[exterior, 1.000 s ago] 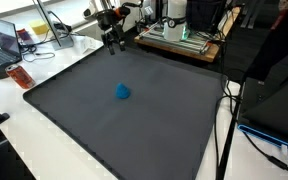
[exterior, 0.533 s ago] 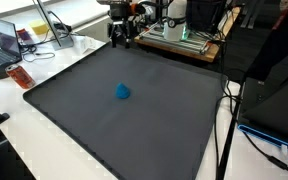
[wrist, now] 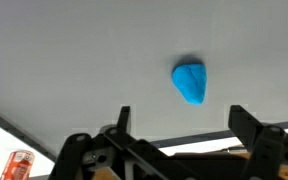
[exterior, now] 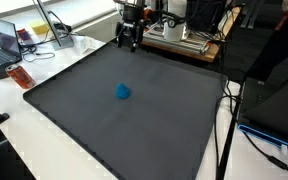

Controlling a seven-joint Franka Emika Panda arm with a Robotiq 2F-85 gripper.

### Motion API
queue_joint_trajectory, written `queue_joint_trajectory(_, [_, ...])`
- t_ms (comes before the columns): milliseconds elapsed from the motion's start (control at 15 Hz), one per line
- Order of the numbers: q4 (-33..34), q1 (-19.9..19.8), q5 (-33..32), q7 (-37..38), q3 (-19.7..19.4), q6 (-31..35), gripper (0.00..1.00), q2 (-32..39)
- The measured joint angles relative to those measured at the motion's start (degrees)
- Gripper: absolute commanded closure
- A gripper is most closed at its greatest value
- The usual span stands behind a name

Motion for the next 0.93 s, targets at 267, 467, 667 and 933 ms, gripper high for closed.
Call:
queue_joint_trajectory(267, [-0.7,-0.2,-0.8,1.3,0.6,1.7,0.0,1.5])
queue_joint_trajectory(467, [-0.6,-0.3,-1.0,1.3,0.6,1.7,0.0,1.5])
queue_joint_trajectory(667, [-0.7,-0.3,-1.0,1.3,0.6,1.9,0.0,2.1])
queue_joint_trajectory(933, [-0.6,0.1,-1.0,1.2,0.6,3.6,0.0,5.0])
